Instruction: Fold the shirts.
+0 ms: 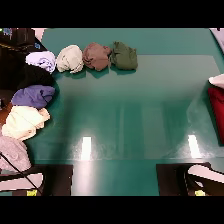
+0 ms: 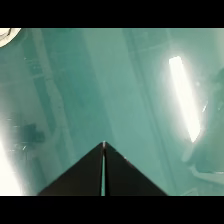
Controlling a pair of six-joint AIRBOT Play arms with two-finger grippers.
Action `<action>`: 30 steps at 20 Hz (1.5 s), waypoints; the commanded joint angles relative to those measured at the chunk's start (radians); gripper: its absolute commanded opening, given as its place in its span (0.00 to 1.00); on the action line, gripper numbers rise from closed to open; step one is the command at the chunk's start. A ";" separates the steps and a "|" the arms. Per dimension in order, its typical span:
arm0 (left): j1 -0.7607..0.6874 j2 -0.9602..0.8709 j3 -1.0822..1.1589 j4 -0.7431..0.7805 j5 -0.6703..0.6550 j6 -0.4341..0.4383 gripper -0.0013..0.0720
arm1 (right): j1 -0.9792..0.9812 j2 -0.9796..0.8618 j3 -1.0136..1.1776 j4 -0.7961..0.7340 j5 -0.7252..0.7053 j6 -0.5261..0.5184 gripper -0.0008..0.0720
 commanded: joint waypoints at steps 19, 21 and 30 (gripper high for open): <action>0.000 0.001 0.000 0.002 0.006 0.098 0.05 | -0.008 0.084 -0.002 -0.832 0.547 0.281 0.81; 0.000 0.001 0.000 0.001 0.028 0.097 0.05 | 0.011 0.090 -0.002 -0.719 0.542 0.312 0.80; 0.000 0.001 0.000 -0.002 0.108 0.096 0.05 | 0.475 0.198 -0.003 -0.309 0.504 0.281 0.04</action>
